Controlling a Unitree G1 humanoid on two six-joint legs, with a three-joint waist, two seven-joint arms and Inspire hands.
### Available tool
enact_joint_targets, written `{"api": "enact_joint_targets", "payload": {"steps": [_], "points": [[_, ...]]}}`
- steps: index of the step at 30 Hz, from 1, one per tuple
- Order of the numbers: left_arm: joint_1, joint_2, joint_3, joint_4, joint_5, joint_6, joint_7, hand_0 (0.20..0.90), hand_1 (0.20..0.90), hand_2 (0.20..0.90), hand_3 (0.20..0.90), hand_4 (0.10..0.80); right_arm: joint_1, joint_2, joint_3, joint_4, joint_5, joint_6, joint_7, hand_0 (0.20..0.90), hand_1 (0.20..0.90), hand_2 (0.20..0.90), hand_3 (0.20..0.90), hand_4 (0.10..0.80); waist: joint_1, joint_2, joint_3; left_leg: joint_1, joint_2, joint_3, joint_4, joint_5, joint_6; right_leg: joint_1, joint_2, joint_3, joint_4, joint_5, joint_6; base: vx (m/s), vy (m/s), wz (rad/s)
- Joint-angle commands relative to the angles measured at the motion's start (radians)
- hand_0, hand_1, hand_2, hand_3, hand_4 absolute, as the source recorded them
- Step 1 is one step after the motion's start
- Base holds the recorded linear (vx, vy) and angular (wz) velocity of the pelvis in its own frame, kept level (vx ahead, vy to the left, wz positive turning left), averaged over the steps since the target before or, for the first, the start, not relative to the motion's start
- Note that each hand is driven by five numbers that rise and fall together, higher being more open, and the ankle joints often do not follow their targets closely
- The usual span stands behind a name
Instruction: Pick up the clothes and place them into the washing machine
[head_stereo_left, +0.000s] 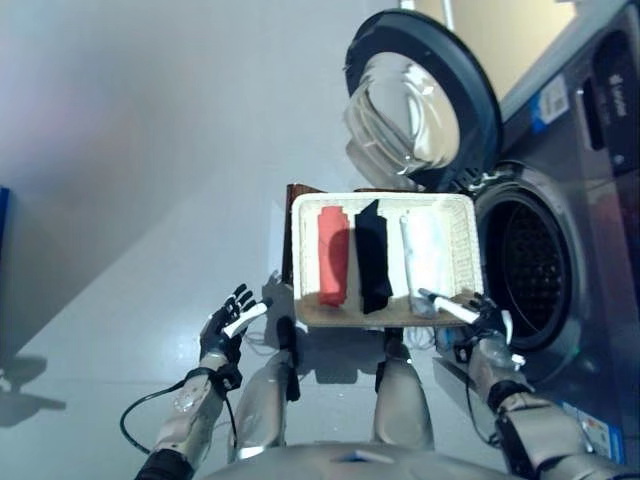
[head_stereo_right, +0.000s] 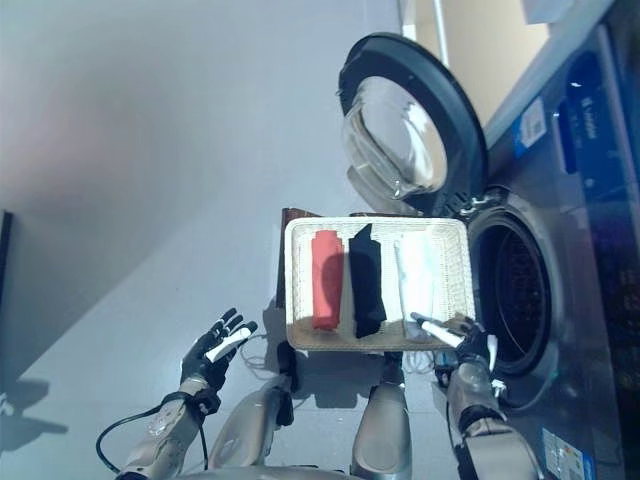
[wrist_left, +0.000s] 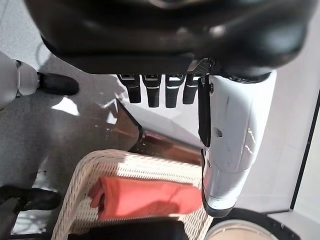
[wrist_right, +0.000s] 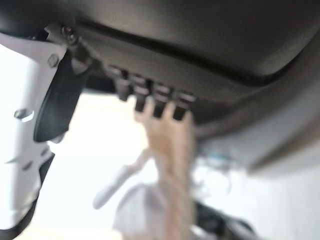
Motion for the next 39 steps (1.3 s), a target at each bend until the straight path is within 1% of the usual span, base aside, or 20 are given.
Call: {"api": "enact_joint_targets", "payload": {"steps": [1,4,10,14,20,24,26,27,29,31,33,34,36,38,39], "points": [[0.021,0.052,-0.030,-0.106,-0.011,-0.073,-0.015,0.900,0.900,0.900,0.900,0.800,-0.065,-0.074,-0.007,0.024,-0.038,-0.023,-0.048,0.900,0.900,0.900,0.900,0.800,0.034,-0.031,-0.019,-0.082,0.049,-0.044,0.066,0.031,-0.070,-0.053,-0.114,0.010,0.077,0.028,0.053,0.014,0.010,0.09],[-0.005,0.045,-0.041,-0.083,-0.014,-0.077,-0.006,0.900,0.900,0.900,0.900,0.800,-0.086,-0.076,0.010,0.022,-0.056,-0.024,-0.055,0.900,0.900,0.900,0.900,0.800,0.039,-0.038,-0.006,-0.100,0.049,-0.055,0.078,0.026,-0.069,-0.061,-0.114,0.003,0.092,0.020,0.055,0.018,-0.013,0.08],[-0.032,0.045,-0.050,-0.070,-0.022,-0.085,0.012,0.900,0.900,0.900,0.900,0.800,-0.113,-0.066,0.031,0.010,-0.076,-0.024,-0.070,0.900,0.900,0.900,0.900,0.800,0.049,-0.046,0.011,-0.147,0.042,-0.079,0.138,0.003,-0.068,-0.067,-0.128,-0.024,0.126,0.003,0.060,0.030,-0.019,0.11],[-0.037,0.050,-0.050,-0.073,-0.021,-0.088,0.015,0.900,0.900,0.900,0.900,0.800,-0.123,-0.058,0.041,0.015,-0.099,-0.021,-0.084,0.900,0.900,0.900,0.900,0.800,0.061,-0.042,0.019,-0.181,0.036,-0.093,0.186,-0.020,-0.067,-0.074,-0.136,-0.036,0.152,-0.009,0.063,0.018,-0.003,0.23],[-0.042,0.068,-0.072,-0.115,-0.015,-0.090,0.016,0.900,0.900,0.900,0.900,0.800,-0.161,-0.076,0.014,0.138,-0.143,0.028,-0.119,0.900,0.900,0.900,0.900,0.800,0.103,-0.015,0.032,-0.264,0.002,-0.117,0.239,-0.036,-0.057,-0.100,-0.166,-0.059,0.172,-0.015,0.066,-0.016,0.026,0.19],[-0.051,0.089,-0.081,-0.159,-0.015,-0.092,0.013,0.900,0.900,0.900,0.900,0.800,-0.163,-0.109,0.011,0.184,-0.200,0.069,-0.132,0.900,0.900,0.900,0.900,0.800,0.128,0.012,0.047,-0.348,-0.023,-0.130,0.300,-0.052,-0.051,-0.174,-0.191,-0.063,0.239,-0.033,0.067,-0.068,0.047,0.24],[-0.046,0.095,-0.082,-0.183,-0.014,-0.092,0.014,0.900,0.900,0.900,0.900,0.800,-0.169,-0.126,0.016,0.203,-0.239,0.091,-0.139,0.900,0.900,0.900,0.900,0.800,0.136,0.026,0.045,-0.387,-0.027,-0.131,0.319,-0.052,-0.051,-0.212,-0.201,-0.061,0.263,-0.039,0.066,-0.062,0.061,0.26],[-0.029,0.101,-0.080,-0.211,-0.018,-0.092,0.012,0.900,0.900,0.900,0.900,0.800,-0.174,-0.145,0.005,0.214,-0.245,0.103,-0.143,0.900,0.900,0.900,0.900,0.800,0.145,0.041,0.042,-0.415,-0.033,-0.134,0.323,-0.048,-0.051,-0.248,-0.206,-0.058,0.283,-0.046,0.064,-0.042,0.046,0.27],[-0.020,0.104,-0.078,-0.218,-0.020,-0.091,0.012,0.900,0.900,0.900,0.900,0.800,-0.174,-0.155,0.000,0.213,-0.243,0.106,-0.142,0.900,0.900,0.900,0.900,0.800,0.149,0.046,0.039,-0.431,-0.036,-0.133,0.327,-0.047,-0.051,-0.268,-0.207,-0.052,0.293,-0.050,0.062,-0.046,0.028,0.19],[-0.007,0.115,-0.069,-0.247,-0.027,-0.094,0.013,0.900,0.900,0.900,0.900,0.800,-0.181,-0.178,-0.006,0.210,-0.241,0.109,-0.141,0.900,0.900,0.900,0.900,0.800,0.156,0.058,0.036,-0.474,-0.041,-0.135,0.337,-0.043,-0.051,-0.326,-0.210,-0.035,0.323,-0.059,0.060,-0.080,0.051,0.16],[-0.004,0.115,-0.069,-0.258,-0.040,-0.095,0.019,0.900,0.900,0.900,0.900,0.800,-0.202,-0.200,-0.002,0.207,-0.241,0.109,-0.142,0.900,0.900,0.900,0.900,0.800,0.158,0.062,0.036,-0.515,-0.042,-0.135,0.358,-0.044,-0.050,-0.384,-0.213,-0.013,0.360,-0.068,0.057,-0.046,0.046,0.06],[-0.006,0.115,-0.071,-0.262,-0.042,-0.095,0.023,0.900,0.900,0.900,0.900,0.800,-0.216,-0.211,0.004,0.213,-0.246,0.113,-0.141,0.900,0.900,0.900,0.900,0.800,0.164,0.068,0.029,-0.525,-0.039,-0.136,0.374,-0.081,-0.055,-0.405,-0.211,0.000,0.391,-0.106,0.064,-0.010,0.037,-0.02],[-0.006,0.117,-0.081,-0.283,-0.041,-0.092,0.028,0.900,0.900,0.900,0.900,0.800,-0.256,-0.240,0.031,0.219,-0.272,0.127,-0.135,0.900,0.900,0.900,0.900,0.800,0.170,0.083,0.029,-0.571,-0.039,-0.136,0.390,-0.072,-0.053,-0.469,-0.218,0.015,0.429,-0.108,0.061,-0.048,0.037,-0.05],[0.003,0.117,-0.085,-0.297,-0.042,-0.088,0.025,0.900,0.900,0.900,0.900,0.800,-0.278,-0.262,0.042,0.229,-0.286,0.134,-0.124,0.900,0.900,0.900,0.900,0.800,0.175,0.093,0.024,-0.599,-0.036,-0.133,0.416,-0.082,-0.056,-0.515,-0.221,0.032,0.472,-0.129,0.059,-0.027,0.017,-0.02],[0.003,0.116,-0.085,-0.297,-0.042,-0.088,0.025,0.900,0.900,0.900,0.900,0.800,-0.279,-0.262,0.043,0.230,-0.286,0.134,-0.123,0.543,0.543,0.543,0.543,0.545,0.176,0.092,0.023,-0.602,-0.036,-0.132,0.418,-0.083,-0.056,-0.518,-0.221,0.033,0.474,-0.129,0.059,0.000,0.000,0.00]]}}
